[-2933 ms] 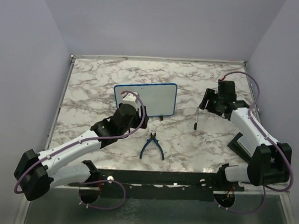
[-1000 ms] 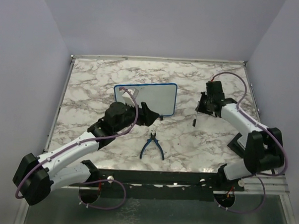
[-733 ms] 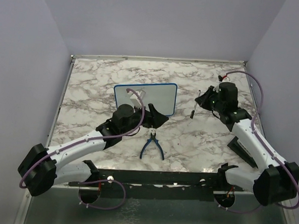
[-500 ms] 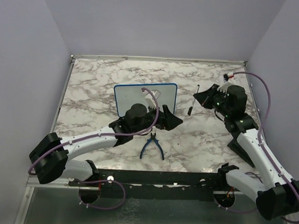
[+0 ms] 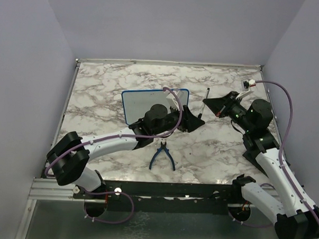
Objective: Write a sentence on the whiteboard
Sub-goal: Pick up the whiteboard marker at the center of the board, then open the whiteboard marker.
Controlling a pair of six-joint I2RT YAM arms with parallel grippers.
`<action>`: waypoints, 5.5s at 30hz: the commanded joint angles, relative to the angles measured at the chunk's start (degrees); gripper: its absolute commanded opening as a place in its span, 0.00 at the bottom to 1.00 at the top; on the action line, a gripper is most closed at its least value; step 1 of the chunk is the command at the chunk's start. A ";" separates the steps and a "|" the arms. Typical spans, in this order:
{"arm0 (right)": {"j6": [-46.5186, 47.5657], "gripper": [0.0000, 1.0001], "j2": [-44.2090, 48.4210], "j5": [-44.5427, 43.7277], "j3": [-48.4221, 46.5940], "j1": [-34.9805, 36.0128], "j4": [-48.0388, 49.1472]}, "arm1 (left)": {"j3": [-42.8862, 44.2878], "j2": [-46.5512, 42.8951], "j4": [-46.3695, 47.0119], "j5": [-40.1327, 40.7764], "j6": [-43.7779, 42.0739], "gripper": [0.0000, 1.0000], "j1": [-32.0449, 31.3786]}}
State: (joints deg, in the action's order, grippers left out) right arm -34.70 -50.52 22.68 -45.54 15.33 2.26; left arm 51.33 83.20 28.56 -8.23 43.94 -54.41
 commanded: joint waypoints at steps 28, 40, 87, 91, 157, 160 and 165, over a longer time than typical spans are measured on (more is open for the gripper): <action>12.51 0.82 -2.90 1.18 -17.77 0.22 -38.08 | 1.33 -12.88 -38.02 -11.30 -47.67 0.00 -0.29; 18.51 0.76 -4.74 25.15 -18.66 0.22 -51.50 | -1.50 -15.86 -42.93 -8.72 -56.58 0.00 -0.33; 16.28 0.11 -11.04 31.19 -6.58 6.02 -38.72 | -2.11 -14.65 -40.75 -15.73 -54.74 0.00 -1.77; 17.36 0.01 -10.97 30.50 -6.98 6.11 -39.57 | -1.90 -14.58 -40.77 -14.04 -53.90 0.01 -1.81; 27.84 0.01 -12.15 18.19 -23.00 6.02 -59.07 | -10.28 -21.15 -41.37 -5.38 -53.62 0.00 -4.67; 28.03 0.01 -12.10 16.97 -24.18 6.02 -59.99 | -10.51 -21.46 -41.64 -5.62 -53.95 0.00 -4.65; 28.09 0.00 -11.71 15.31 -25.87 5.70 -61.25 | -11.15 -22.41 -41.56 -5.19 -54.42 0.00 -4.74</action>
State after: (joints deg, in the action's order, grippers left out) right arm -8.91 -64.45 45.95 -68.40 22.81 -54.08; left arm 43.55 62.63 -0.69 -16.25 -8.73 -59.66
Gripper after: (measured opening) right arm 0.112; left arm 0.077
